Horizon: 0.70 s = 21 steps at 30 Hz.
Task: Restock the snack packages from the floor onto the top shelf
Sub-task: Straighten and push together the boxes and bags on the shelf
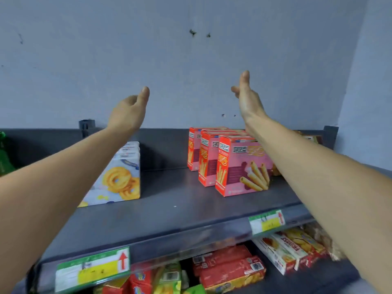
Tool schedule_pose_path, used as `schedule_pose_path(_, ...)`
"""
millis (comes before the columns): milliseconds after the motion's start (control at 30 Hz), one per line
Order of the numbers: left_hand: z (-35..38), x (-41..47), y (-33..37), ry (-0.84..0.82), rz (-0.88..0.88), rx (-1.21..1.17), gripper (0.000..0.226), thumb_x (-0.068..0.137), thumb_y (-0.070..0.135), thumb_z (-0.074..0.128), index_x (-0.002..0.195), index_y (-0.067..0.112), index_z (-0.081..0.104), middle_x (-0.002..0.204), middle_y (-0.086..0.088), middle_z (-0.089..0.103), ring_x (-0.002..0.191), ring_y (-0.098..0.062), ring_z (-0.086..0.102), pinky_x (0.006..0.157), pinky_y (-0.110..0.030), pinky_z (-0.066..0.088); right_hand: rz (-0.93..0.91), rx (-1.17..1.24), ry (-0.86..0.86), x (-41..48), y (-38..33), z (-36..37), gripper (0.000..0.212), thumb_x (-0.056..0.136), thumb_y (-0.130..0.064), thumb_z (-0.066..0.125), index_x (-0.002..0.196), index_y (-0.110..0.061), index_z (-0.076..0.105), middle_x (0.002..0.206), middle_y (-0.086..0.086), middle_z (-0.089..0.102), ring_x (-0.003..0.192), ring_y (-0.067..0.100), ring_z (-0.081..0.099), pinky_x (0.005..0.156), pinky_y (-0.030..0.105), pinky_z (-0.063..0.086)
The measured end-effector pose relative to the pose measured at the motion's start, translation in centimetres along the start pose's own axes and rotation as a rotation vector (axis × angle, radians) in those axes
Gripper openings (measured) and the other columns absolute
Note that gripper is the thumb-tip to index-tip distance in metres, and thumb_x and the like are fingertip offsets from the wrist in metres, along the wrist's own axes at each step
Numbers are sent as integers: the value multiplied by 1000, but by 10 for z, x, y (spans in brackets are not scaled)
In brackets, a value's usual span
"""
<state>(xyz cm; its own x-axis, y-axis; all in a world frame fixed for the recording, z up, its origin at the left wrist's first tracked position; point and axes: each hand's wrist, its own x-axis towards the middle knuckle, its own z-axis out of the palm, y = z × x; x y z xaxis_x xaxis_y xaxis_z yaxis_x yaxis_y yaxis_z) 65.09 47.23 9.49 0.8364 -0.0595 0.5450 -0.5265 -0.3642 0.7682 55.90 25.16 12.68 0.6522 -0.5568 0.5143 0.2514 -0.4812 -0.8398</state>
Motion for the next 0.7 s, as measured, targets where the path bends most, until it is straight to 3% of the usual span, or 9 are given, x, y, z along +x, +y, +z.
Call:
schedule_pose_path(67,30,-10,14,-26,-20,-20,53,98,58,26,89,12,53,86,-6,50,92,-27,47,74,-33,34,36,-19,33,11,22,-30,70,98,-60,16,136,-14,54,148,1,45,138,16,38,108,31,26)
schedule_pose_path(133,62,-24,27,-64,-79,-59,51,97,59,24,81,20,51,83,-1,51,93,-23,43,68,-30,35,104,5,32,20,49,-57,73,97,-62,15,139,-14,50,151,2,40,141,18,34,111,34,25)
schedule_pose_path(233,106,-44,38,-118,-183,-160,69,96,63,18,127,15,56,136,-9,53,128,-26,43,99,-35,34,245,68,-31,29,93,-86,78,93,-68,12,145,-17,42,154,5,35,143,24,30,114,41,23)
schedule_pose_path(333,144,-62,44,-148,-271,-287,75,96,63,13,143,13,42,151,-6,39,140,-22,34,113,-40,23,410,163,-124,27,133,-89,96,76,-87,16,142,-23,45,147,8,46,138,28,40,116,51,22)
schedule_pose_path(433,172,-76,42,-232,-323,-481,71,97,59,9,138,14,48,127,-1,63,116,-14,59,98,-31,40,514,313,-175,29,167,-84,99,61,-96,26,124,-28,61,132,8,61,124,29,55,110,53,36)
schedule_pose_path(500,181,-80,39,-284,-388,-570,76,94,65,6,114,17,62,80,3,75,70,-8,71,61,-21,53,550,433,-233,29,178,-78,89,66,-92,28,116,-28,65,123,9,66,112,30,63,103,51,44)
schedule_pose_path(533,184,-80,38,-290,-417,-600,79,91,69,6,105,18,64,70,2,74,59,-10,71,49,-20,51,569,451,-252,28,179,-75,90,66,-92,28,118,-29,64,122,9,67,110,30,64,102,51,45)
schedule_pose_path(567,187,-80,37,-294,-443,-636,82,88,74,7,99,19,67,70,0,75,58,-12,71,49,-21,52,582,471,-263,26,178,-73,89,67,-92,28,119,-29,63,119,9,68,110,29,64,102,51,45)
schedule_pose_path(700,194,-74,31,-336,-487,-733,86,80,82,13,100,22,71,97,-9,76,81,-24,74,79,-39,55,602,481,-319,26,174,-67,73,81,-83,23,107,-29,66,109,9,71,106,28,65,102,49,46)
